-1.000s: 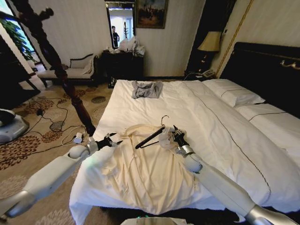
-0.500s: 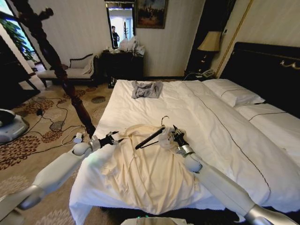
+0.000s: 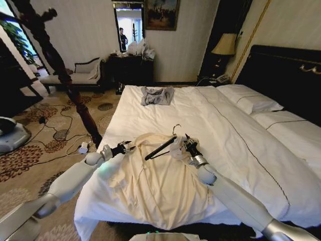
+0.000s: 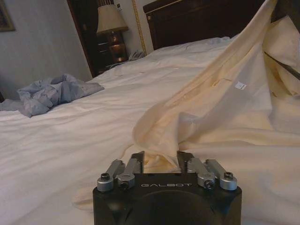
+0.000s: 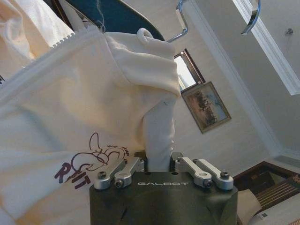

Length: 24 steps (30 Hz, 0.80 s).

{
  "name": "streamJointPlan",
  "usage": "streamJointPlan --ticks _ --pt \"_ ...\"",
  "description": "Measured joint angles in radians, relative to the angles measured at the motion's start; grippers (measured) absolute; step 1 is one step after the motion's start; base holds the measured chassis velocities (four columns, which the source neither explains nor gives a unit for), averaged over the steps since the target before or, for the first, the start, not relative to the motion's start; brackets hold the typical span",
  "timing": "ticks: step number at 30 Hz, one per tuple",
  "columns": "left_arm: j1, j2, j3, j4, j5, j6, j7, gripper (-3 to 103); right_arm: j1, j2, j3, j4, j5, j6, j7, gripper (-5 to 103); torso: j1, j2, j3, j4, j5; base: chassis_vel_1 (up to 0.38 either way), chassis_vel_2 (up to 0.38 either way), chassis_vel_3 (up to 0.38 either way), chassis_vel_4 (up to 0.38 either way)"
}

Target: Pick up the clothes from the bed and hang them on the clothes hanger.

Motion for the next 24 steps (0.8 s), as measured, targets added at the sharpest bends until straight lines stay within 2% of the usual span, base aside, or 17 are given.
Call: streamJointPlan --ticks 4,5,7,8,10,17,24 --pt "0.006 0.008 0.0 0.001 -0.002 -0.003 0.0 19 0.001 -0.004 -0.001 0.004 0.001 -0.002 0.0 22 0.0 0.0 0.0 -0.0001 -0.0001 0.0 0.0 0.0 0.0" --pt "0.006 0.008 0.0 0.001 -0.002 -0.003 0.0 19 0.001 -0.004 -0.001 0.004 0.001 -0.002 0.0 22 0.0 0.0 0.0 -0.0001 -0.0001 0.0 0.0 0.0 0.0" --pt "0.011 0.011 -0.002 -0.002 -0.003 -0.003 -0.002 8 0.001 -0.004 -0.001 0.005 0.002 -0.003 0.0 22 0.0 0.0 0.0 -0.0001 0.0 0.0 0.0 0.0 0.0" --pt "0.013 0.013 -0.003 -0.004 -0.003 -0.003 -0.003 8 0.0 -0.004 -0.001 0.006 0.002 -0.003 0.0 22 0.0 0.0 0.0 0.0 0.0 0.0 0.0 0.0 0.0" --pt "0.016 0.017 -0.005 -0.009 -0.005 -0.003 -0.006 1 -0.001 -0.005 -0.001 0.009 0.002 -0.004 0.0 22 0.0 0.0 0.0 0.0 0.0 0.0 0.0 0.0 0.0" --pt "0.02 0.021 -0.012 -0.018 -0.017 -0.003 -0.019 0 -0.002 -0.005 -0.001 0.011 0.001 -0.005 0.001 22 0.0 0.0 0.0 0.0 -0.0001 0.0 0.0 0.0 0.0" --pt "0.035 0.049 -0.057 -0.138 -0.163 0.046 -0.075 0 -0.006 -0.001 0.003 0.017 0.001 -0.006 0.002 22 0.0 0.0 0.0 -0.0002 0.0 0.0 0.0 0.0 0.0"
